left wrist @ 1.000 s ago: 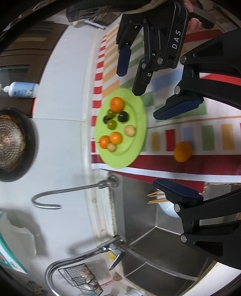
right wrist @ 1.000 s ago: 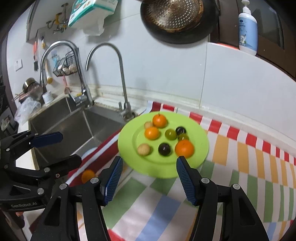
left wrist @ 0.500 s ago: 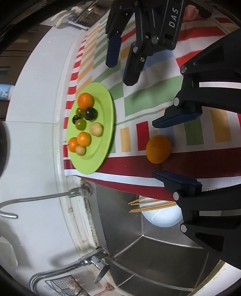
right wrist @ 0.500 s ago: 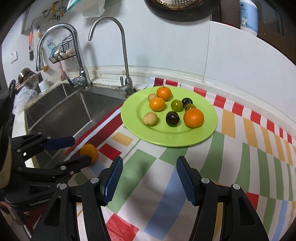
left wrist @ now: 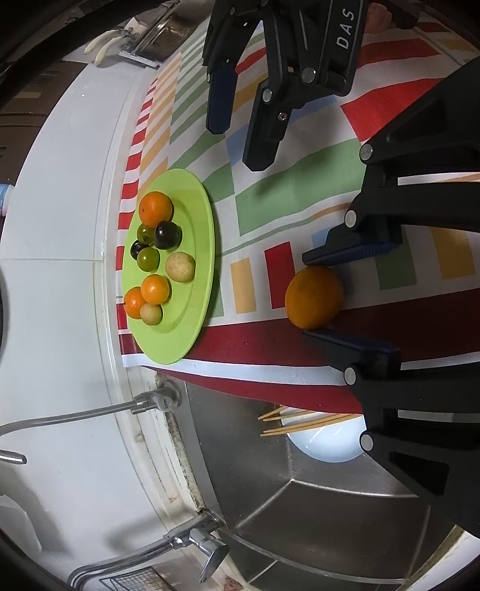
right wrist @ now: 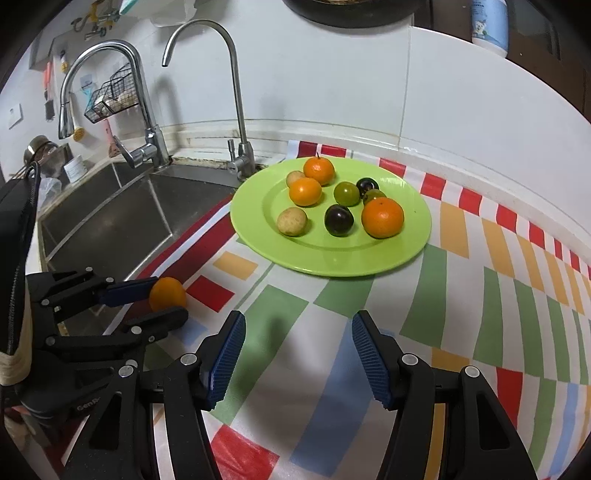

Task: Organize fruits
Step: 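Carry the tangerine over the green plate with the left tool, then lower the tangerine onto the plate and open the left tool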

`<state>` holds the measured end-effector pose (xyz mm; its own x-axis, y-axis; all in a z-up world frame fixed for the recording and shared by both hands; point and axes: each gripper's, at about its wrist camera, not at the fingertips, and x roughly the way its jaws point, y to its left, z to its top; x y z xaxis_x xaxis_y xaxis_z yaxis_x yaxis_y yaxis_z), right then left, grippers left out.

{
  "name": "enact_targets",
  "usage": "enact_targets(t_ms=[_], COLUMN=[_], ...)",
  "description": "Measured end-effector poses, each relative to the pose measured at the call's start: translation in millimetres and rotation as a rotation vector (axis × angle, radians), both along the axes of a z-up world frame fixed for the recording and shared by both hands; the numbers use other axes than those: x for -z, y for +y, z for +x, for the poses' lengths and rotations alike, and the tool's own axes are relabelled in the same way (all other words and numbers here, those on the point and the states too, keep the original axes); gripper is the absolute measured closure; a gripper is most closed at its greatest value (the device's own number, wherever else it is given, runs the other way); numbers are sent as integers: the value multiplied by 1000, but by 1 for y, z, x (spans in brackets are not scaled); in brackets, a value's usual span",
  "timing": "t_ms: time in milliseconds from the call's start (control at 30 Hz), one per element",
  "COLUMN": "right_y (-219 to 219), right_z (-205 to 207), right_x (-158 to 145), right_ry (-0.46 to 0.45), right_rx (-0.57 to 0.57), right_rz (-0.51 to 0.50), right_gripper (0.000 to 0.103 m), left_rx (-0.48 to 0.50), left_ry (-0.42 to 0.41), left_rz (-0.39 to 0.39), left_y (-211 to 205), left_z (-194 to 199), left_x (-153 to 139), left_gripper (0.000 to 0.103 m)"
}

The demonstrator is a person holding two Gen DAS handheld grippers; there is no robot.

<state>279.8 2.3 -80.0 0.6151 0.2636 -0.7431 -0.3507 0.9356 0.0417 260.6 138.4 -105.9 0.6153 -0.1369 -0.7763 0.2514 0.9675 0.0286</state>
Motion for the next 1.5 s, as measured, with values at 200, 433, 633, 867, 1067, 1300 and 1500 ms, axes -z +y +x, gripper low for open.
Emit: enact_targets(t_ms=[200, 433, 633, 867, 1067, 1300, 1500], right_y=[-2, -9, -19, -34, -49, -67, -70], right_z=[-1, -1, 5, 17, 30, 44, 46], right_x=[1, -6, -19, -26, -24, -18, -16], right_ry=[6, 1, -31, -50, -50, -29, -30], right_rx=[21, 56, 99, 163, 221, 285, 323], right_rz=[2, 20, 31, 27, 0, -6, -13], right_gripper=[42, 42, 42, 42, 42, 42, 42], left_rx=[-2, -12, 39, 102, 148, 174, 171], left_ry=[-21, -49, -90, -101, -66, -33, -44], left_rz=[27, 22, 17, -16, -46, -47, -34], left_y=[-1, -3, -15, -36, -58, -76, -80], left_z=[-3, -5, 4, 31, 61, 87, 97], left_x=[-9, -33, -46, -49, -40, -27, -24], left_gripper=[69, 69, 69, 69, 69, 69, 55])
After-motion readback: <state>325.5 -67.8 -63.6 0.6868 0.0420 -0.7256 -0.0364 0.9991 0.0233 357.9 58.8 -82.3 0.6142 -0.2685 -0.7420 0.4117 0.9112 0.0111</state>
